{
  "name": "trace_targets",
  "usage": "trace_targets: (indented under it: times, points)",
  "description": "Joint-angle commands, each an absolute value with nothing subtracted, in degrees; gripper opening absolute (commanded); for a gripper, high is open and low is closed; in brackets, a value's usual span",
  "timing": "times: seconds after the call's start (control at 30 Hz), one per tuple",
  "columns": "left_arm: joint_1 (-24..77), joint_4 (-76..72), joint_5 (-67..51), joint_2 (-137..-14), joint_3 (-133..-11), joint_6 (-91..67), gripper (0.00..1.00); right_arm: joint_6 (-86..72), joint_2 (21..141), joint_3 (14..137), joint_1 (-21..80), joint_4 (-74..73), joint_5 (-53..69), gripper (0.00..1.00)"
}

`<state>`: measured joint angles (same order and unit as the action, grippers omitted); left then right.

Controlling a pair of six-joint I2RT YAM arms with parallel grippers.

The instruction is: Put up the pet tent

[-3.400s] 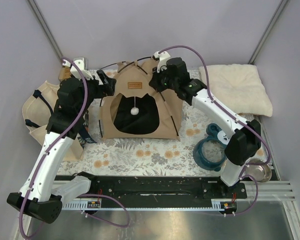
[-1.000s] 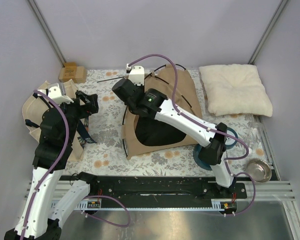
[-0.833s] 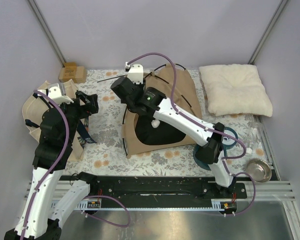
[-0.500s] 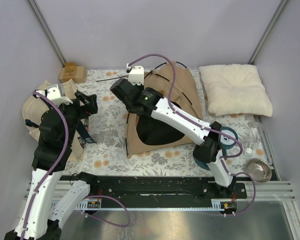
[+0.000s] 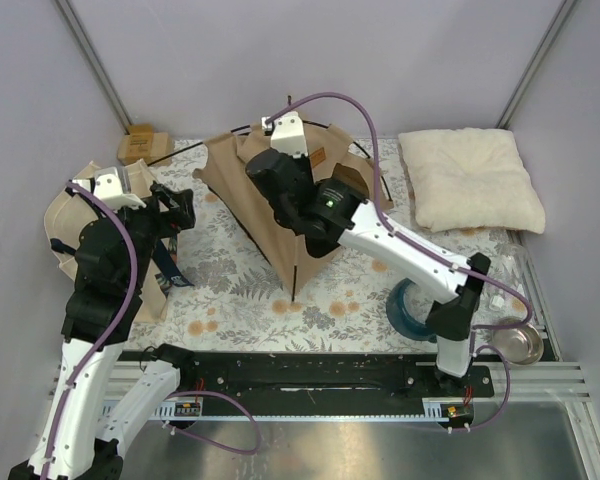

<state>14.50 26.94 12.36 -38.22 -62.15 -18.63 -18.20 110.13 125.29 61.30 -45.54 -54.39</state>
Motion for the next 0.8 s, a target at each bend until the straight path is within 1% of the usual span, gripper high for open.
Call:
trace_targets:
  times: [0.0,0.07,0.13,0.27,0.37,0.5,0.63,0.77]
  points:
    - [14.15,24.35,8.1,-37.62,-65.13,-16.61,0.85,1.54,99.42,114.82,61.88,-24.23,-63.28,0.0]
    - [14.15,23.82,5.99,-37.79,-65.39,-16.44,0.85,8.76,96.08,108.84,61.88,-14.02,-64.59,0.0]
    - [14.15,23.38,3.96,-37.88,-65.83,-16.26,0.85,14.92,93.79,105.4,61.44,-5.75,-64.95,0.0]
    - [14.15,21.45,-4.11,-37.53,-66.36,-14.77,0.85,20.64,90.71,103.27,60.03,1.91,-61.71,0.0]
    - [14.15,20.39,-9.83,-37.0,-67.41,-14.06,0.85,23.37,88.08,101.52,58.98,4.04,-55.75,0.0]
    - [14.15,20.39,-13.97,-37.18,-69.96,-14.5,0.85,24.35,83.16,97.22,56.08,4.13,-48.79,0.0]
    - [14.06,20.22,-14.59,-37.7,-71.8,-15.2,0.85,22.06,76.13,91.42,50.55,2.55,-41.06,0.0]
    - [14.15,19.95,-14.85,-38.76,-72.95,-15.73,0.85,23.2,69.19,83.87,46.5,2.81,-31.93,0.0]
